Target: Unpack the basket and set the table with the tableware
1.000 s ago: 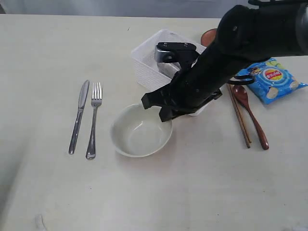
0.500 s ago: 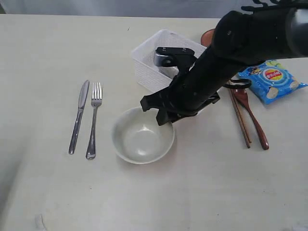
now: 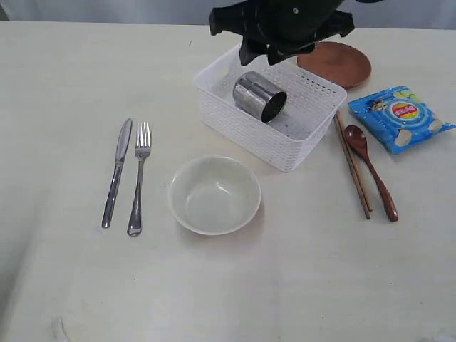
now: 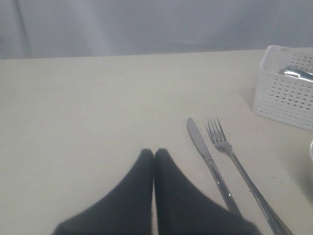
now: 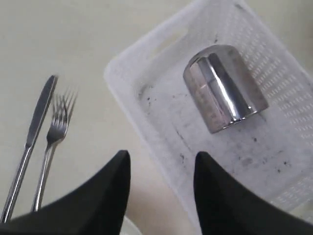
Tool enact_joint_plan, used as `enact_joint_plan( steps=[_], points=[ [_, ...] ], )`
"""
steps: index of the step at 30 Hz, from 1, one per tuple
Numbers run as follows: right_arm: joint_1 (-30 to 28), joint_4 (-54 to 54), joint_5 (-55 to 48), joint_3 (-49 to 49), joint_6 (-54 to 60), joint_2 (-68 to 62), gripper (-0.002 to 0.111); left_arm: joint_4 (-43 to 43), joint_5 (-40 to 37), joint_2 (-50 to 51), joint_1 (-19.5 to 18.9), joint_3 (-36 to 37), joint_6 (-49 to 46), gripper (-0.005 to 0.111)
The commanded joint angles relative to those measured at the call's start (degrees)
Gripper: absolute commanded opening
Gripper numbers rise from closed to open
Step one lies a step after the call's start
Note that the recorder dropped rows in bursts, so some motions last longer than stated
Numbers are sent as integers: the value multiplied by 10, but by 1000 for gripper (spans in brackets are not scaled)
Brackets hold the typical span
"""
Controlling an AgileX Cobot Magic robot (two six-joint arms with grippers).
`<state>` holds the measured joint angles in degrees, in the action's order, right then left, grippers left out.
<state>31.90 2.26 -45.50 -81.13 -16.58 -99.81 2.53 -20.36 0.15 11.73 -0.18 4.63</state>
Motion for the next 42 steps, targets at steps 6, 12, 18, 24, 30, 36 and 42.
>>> enact_joint_plan(
  steps=[6, 12, 18, 24, 30, 36, 42],
  points=[
    [-90, 154, -20, -24, -31, -112, 41, 5, 6, -1, 3, 2, 2, 0],
    [-90, 158, 2, -24, -56, -137, 41, 5, 6, -1, 3, 2, 2, 0],
    [-90, 158, 21, -24, -68, -162, 41, 5, 6, -1, 3, 2, 2, 0],
    [-90, 158, 56, -24, -78, -181, 41, 5, 6, -1, 3, 2, 2, 0],
    [-88, 158, 126, -24, -78, -198, 41, 5, 6, -1, 3, 2, 2, 0],
    [-76, 157, 193, -24, -65, -196, 41, 5, 6, -1, 3, 2, 2, 0],
    [-62, 156, 227, -24, -39, -196, 13, 5, 6, -1, 3, 2, 2, 0]
  ],
)
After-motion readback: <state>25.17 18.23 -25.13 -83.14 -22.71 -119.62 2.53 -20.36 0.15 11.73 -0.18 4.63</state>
